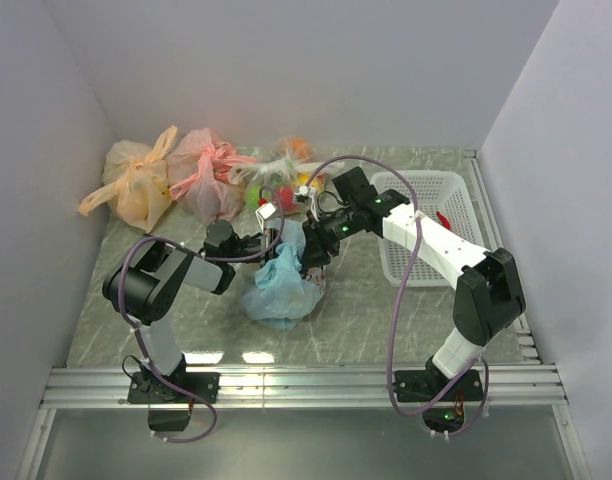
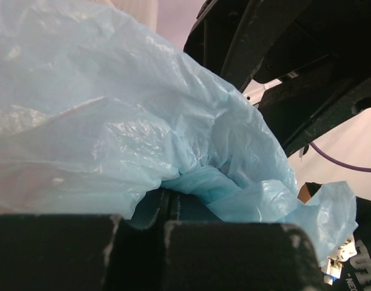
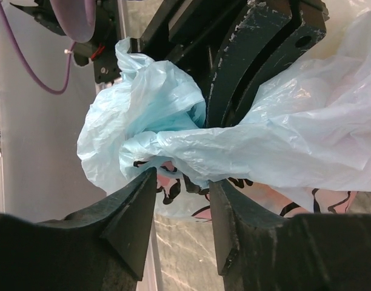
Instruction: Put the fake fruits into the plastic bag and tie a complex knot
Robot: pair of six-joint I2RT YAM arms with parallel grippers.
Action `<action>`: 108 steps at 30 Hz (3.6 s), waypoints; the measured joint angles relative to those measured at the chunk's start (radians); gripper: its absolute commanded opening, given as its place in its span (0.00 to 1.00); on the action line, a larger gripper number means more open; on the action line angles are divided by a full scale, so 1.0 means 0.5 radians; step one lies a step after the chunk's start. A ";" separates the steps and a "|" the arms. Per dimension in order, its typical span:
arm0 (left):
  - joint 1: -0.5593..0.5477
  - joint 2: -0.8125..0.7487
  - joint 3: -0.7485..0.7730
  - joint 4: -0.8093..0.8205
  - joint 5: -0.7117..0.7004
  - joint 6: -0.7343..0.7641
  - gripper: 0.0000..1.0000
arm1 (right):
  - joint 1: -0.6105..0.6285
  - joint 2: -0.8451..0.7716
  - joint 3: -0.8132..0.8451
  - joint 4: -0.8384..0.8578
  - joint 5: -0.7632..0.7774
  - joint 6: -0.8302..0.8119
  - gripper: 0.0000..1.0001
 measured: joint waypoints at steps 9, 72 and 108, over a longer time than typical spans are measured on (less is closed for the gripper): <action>-0.008 0.022 0.001 0.000 0.001 -0.046 0.01 | 0.068 0.000 0.000 0.060 0.171 0.025 0.43; 0.187 -1.022 0.546 -3.397 -0.995 2.303 0.00 | 0.049 0.097 0.116 -0.144 0.358 -0.249 0.00; 0.912 -1.356 0.497 -3.745 -1.215 2.835 0.40 | -0.363 -0.043 -0.041 -0.412 0.704 -0.675 0.00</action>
